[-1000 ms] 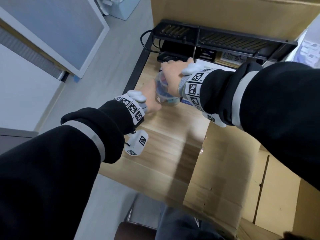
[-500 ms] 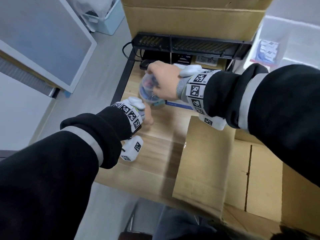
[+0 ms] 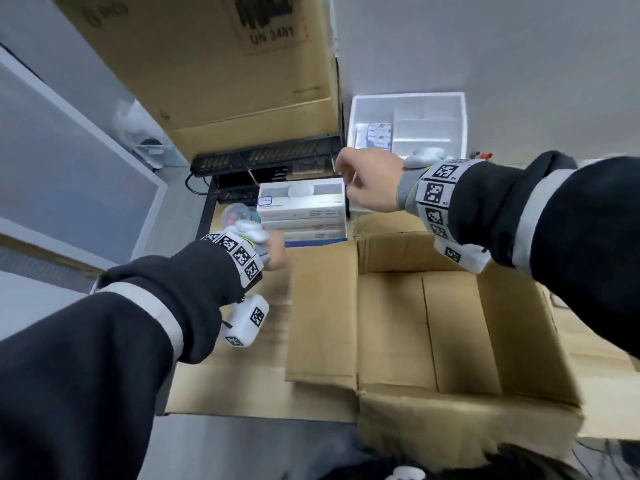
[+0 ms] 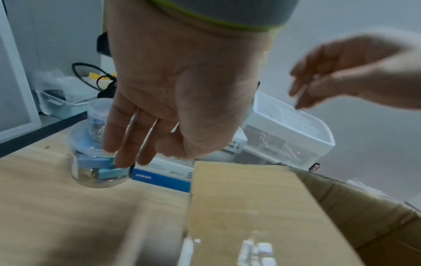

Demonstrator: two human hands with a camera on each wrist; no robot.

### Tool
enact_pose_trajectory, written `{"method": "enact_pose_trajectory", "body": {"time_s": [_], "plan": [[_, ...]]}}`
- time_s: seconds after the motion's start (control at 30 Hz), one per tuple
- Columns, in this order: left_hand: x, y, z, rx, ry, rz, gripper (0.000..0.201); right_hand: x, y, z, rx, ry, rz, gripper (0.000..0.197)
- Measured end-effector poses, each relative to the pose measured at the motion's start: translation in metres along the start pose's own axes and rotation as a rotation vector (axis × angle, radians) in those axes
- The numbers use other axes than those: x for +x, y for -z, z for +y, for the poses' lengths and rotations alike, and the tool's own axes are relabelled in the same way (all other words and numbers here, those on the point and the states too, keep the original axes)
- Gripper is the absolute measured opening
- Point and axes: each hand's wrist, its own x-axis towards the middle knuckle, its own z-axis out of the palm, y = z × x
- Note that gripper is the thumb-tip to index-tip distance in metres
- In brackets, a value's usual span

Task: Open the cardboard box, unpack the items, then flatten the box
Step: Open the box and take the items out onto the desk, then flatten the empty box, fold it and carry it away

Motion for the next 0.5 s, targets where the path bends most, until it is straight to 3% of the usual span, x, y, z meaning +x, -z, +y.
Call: {"method": "enact_pose_trajectory", "body": {"time_s": [0.07,0.13,0.27,0.4,0.5], "plan": [[-0.012,0.010,0.011,-0.005,0.009,0.061,0.005,-0.026,0.009,0.022,-0.012,-0.045,-0.005,0.029],[-0.023,0.016,0.025,-0.052,-0.008,0.125,0.014,-0.049,0.016,0.042,-0.022,-0.083,-0.004,0.026],[-0.057,0.029,0.066,-0.165,-0.105,0.292,0.012,-0.099,0.027,0.079,-0.069,-0.168,-0.020,0.021],[-0.043,0.020,0.104,-0.275,0.035,0.281,0.056,-0.141,0.021,0.108,-0.119,-0.275,-0.142,0.013],[-0.040,0.015,0.121,-0.227,0.057,0.276,0.052,-0.162,0.012,0.120,-0.126,-0.334,-0.254,0.009]]}}
